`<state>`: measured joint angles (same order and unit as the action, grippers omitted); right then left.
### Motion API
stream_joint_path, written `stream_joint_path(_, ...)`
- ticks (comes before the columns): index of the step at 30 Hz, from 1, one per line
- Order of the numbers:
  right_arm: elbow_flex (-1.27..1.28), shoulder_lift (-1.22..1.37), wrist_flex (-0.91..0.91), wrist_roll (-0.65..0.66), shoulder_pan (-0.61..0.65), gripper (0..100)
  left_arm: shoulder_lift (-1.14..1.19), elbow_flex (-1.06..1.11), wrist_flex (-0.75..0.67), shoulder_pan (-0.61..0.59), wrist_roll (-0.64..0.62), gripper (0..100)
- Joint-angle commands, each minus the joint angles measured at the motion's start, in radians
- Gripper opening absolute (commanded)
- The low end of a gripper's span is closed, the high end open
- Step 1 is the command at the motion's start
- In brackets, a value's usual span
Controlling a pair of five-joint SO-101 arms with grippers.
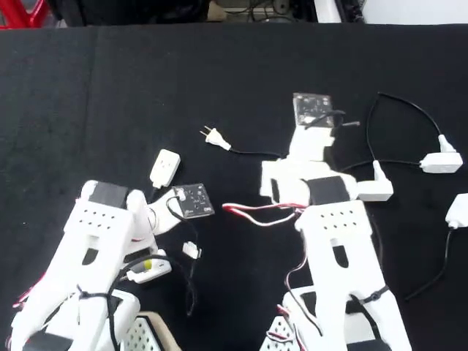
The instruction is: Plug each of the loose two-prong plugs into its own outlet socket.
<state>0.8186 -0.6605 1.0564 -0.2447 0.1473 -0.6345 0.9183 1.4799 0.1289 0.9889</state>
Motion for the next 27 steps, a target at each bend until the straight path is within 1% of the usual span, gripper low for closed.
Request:
stream_joint_path(1,-0.056,-0.002,0.002,0.009,-0.014,1.1,0.02,0.076,-0.11,0.01,0.012,17)
stream_joint_path(7,-0.056,-0.002,-0.002,0.009,-0.014,1.1,0.02,0.205,-0.213,0.048,0.012,17)
stream_joint_path(10,-0.056,-0.002,-0.002,0.009,-0.014,1.1,0.021,0.236,-0.258,0.076,0.008,17)
stream_joint_path(13,-0.056,-0.002,-0.002,0.009,-0.014,1.1,0.021,0.259,-0.308,0.079,0.006,17)
stream_joint_path(15,-0.056,-0.002,0.0,0.009,-0.014,1.1,0.021,0.266,-0.315,0.079,0.002,17)
stream_joint_path(18,-0.056,-0.002,0.0,0.009,-0.014,1.1,0.021,0.266,-0.315,0.081,-0.052,17)
stream_joint_path(22,-0.058,-0.002,-0.002,0.009,-0.014,1.1,0.021,0.271,-0.313,0.12,-0.109,17)
stream_joint_path(25,-0.058,-0.002,0.0,0.009,-0.012,1.1,0.021,0.271,-0.316,0.151,-0.167,21)
stream_joint_path(27,-0.056,-0.002,0.0,0.009,-0.012,1.1,0.021,0.271,-0.318,0.154,-0.172,22)
